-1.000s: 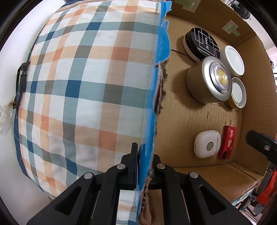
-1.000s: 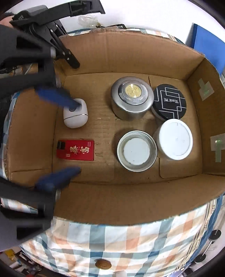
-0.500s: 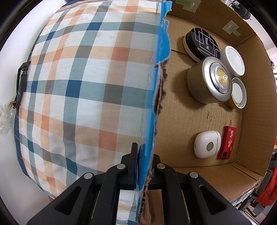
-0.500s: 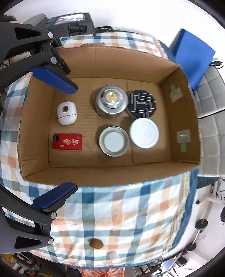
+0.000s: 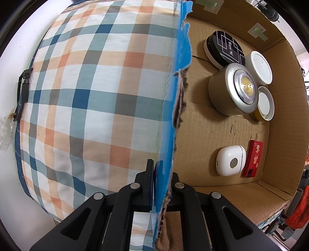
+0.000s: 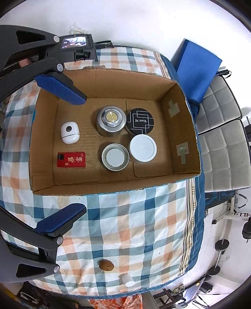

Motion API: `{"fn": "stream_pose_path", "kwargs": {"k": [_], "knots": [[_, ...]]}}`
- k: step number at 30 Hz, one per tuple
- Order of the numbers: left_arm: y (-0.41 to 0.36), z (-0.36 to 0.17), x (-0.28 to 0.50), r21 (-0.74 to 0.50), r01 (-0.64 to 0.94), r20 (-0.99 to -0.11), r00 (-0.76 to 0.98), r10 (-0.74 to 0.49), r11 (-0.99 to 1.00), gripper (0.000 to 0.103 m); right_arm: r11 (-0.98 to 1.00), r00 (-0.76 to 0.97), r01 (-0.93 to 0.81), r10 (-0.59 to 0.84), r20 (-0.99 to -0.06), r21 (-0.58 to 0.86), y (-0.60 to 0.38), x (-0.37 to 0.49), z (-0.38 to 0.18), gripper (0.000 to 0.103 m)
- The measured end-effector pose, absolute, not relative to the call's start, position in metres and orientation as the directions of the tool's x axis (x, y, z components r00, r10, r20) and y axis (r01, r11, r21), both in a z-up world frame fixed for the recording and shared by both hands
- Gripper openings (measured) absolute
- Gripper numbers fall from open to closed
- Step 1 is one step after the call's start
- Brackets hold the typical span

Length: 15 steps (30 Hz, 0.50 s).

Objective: Organize rigid objects
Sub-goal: 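Move the right tool out of the box to the brown walnut and grasp it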

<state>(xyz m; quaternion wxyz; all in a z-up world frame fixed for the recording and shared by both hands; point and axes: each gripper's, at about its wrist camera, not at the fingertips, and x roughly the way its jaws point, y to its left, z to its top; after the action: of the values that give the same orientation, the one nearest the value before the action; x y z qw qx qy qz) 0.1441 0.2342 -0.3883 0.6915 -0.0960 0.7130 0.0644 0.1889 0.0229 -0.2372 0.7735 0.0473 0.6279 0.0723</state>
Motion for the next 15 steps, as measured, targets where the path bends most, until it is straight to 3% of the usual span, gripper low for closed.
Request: {"fn": "stream_pose_path", "kwargs": {"k": [7, 15], "knots": [[0.233, -0.39, 0.147, -0.035, -0.223, -0.999, -0.03, -0.043, 0.974, 0.004, 0.975, 0.218, 0.016, 0.213, -0.952, 0.222, -0.003, 0.191, -0.231, 0.103], [0.231, -0.391, 0.148, -0.034, -0.232, -0.999, -0.03, -0.042, 0.972, 0.004, 0.921, 0.284, 0.29, 0.176, -0.942, 0.259, -0.111, 0.214, -0.245, 0.103]]}}
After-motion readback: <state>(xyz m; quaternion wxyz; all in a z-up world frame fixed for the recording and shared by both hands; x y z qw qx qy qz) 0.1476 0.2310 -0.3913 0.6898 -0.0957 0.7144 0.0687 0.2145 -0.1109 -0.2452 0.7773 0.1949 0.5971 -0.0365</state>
